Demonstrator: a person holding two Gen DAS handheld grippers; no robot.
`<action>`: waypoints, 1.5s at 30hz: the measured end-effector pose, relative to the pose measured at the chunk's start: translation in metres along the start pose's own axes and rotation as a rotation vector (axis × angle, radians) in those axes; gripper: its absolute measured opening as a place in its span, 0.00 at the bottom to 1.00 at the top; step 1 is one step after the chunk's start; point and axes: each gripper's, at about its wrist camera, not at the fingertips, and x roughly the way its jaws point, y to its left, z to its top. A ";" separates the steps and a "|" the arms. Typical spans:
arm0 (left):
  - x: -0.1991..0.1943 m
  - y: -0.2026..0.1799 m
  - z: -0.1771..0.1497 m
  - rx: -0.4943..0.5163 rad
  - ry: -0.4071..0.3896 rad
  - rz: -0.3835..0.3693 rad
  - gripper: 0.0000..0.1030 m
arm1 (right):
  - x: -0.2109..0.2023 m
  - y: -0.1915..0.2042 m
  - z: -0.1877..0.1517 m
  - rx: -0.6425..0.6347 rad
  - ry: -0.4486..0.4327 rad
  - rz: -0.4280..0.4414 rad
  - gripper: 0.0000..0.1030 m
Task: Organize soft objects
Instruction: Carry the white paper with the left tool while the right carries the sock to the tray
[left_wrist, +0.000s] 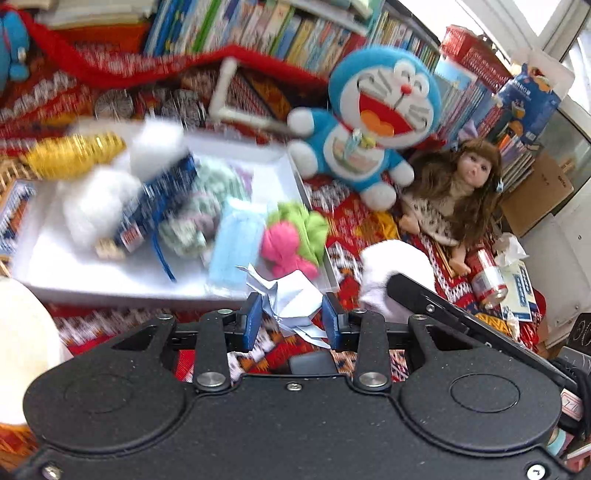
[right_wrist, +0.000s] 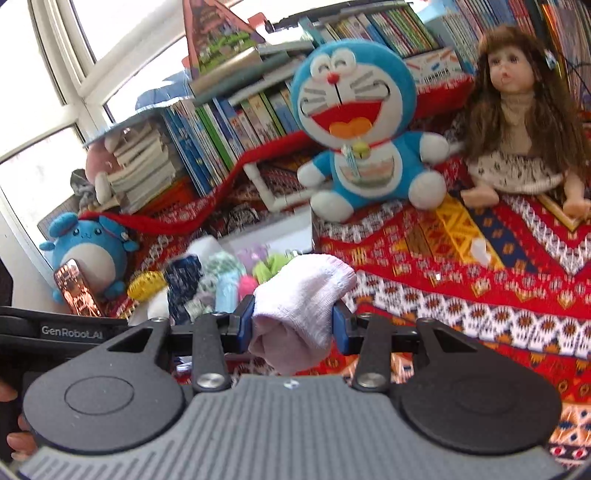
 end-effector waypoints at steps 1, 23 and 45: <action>-0.006 0.001 0.005 0.006 -0.013 0.007 0.32 | 0.000 0.002 0.004 -0.003 -0.004 0.003 0.46; -0.035 0.072 0.075 0.102 -0.055 0.158 0.32 | 0.051 0.085 0.041 -0.180 0.035 0.042 0.46; 0.040 0.107 0.110 0.075 0.084 0.211 0.33 | 0.147 0.062 0.060 -0.204 0.186 -0.099 0.46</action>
